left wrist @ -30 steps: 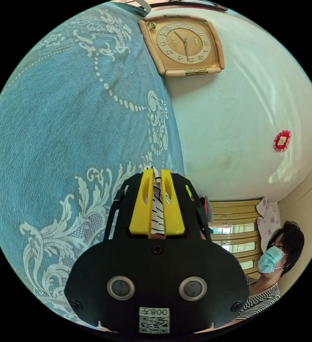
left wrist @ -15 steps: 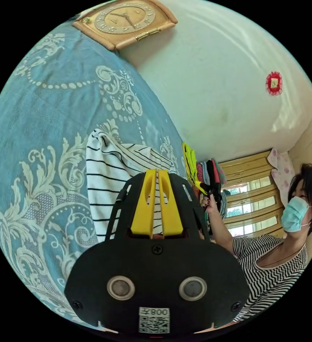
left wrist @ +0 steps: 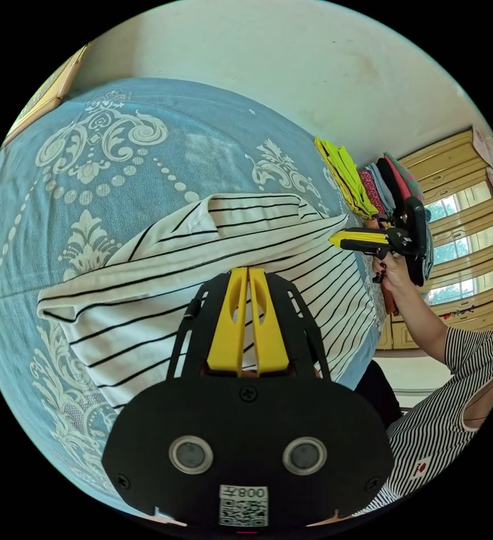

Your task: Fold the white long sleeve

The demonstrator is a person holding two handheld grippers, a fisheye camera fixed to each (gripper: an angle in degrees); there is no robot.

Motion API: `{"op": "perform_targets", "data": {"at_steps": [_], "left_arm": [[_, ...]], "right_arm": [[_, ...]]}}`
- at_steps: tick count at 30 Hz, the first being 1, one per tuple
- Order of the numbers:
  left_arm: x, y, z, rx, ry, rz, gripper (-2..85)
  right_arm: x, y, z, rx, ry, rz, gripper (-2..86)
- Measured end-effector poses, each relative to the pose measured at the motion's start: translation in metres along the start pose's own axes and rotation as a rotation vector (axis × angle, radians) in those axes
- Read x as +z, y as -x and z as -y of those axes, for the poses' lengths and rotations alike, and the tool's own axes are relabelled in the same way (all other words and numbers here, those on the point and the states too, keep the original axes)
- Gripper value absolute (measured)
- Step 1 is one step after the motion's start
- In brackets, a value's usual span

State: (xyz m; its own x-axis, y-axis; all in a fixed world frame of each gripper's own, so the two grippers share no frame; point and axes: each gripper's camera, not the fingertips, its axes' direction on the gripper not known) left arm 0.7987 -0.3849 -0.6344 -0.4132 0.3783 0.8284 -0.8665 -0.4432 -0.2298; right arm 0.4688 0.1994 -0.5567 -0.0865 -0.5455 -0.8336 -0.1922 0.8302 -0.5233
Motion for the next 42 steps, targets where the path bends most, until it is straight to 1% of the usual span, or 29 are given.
{"op": "perform_targets", "data": {"at_steps": [8,12,15,20,22,24,27,28,29,31,33,35,37,42], "left_arm": [[0.013,-0.029,0.058,-0.009,-0.041,0.025,0.2],[0.014,-0.038,0.079,-0.018,-0.062,0.059,0.2],[0.009,-0.046,0.089,-0.027,-0.101,0.070,0.2],[0.008,-0.068,0.082,-0.007,-0.140,0.004,0.2],[0.011,-0.080,0.080,0.027,-0.142,-0.011,0.2],[0.018,-0.090,0.084,0.053,-0.107,0.006,0.3],[0.030,-0.103,0.095,0.079,-0.060,0.064,0.4],[0.033,-0.106,0.100,0.071,-0.045,0.109,0.5],[0.033,-0.109,0.102,0.058,-0.043,0.124,0.7],[0.027,-0.118,0.103,0.094,-0.075,0.095,1.0],[0.024,-0.131,0.101,0.141,-0.090,0.105,1.4],[0.034,-0.143,0.102,0.180,-0.032,0.160,1.5],[0.037,-0.147,0.102,0.189,-0.018,0.200,1.2],[0.021,-0.152,0.096,0.185,-0.031,0.202,0.7]], "right_arm": [[-0.008,0.041,0.038,-0.028,-0.036,-0.076,0.0],[-0.012,0.047,0.057,-0.020,-0.047,-0.105,0.0],[-0.026,0.049,0.065,0.016,-0.102,-0.113,0.0],[-0.045,0.071,0.053,0.005,-0.179,-0.062,0.1],[-0.041,0.085,0.052,-0.029,-0.170,-0.030,0.1],[-0.034,0.097,0.056,-0.057,-0.146,0.002,0.1],[-0.020,0.111,0.067,-0.078,-0.099,-0.018,0.1],[-0.016,0.113,0.070,-0.071,-0.082,-0.017,0.1],[-0.018,0.116,0.071,-0.074,-0.089,0.004,0.1],[-0.024,0.123,0.069,-0.092,-0.112,0.024,0.1],[-0.026,0.131,0.065,-0.105,-0.115,0.010,0.1],[-0.023,0.139,0.062,-0.109,-0.095,0.001,0.3],[-0.017,0.144,0.062,-0.106,-0.065,-0.011,0.4],[-0.022,0.149,0.058,-0.096,-0.074,-0.021,0.1]]}}
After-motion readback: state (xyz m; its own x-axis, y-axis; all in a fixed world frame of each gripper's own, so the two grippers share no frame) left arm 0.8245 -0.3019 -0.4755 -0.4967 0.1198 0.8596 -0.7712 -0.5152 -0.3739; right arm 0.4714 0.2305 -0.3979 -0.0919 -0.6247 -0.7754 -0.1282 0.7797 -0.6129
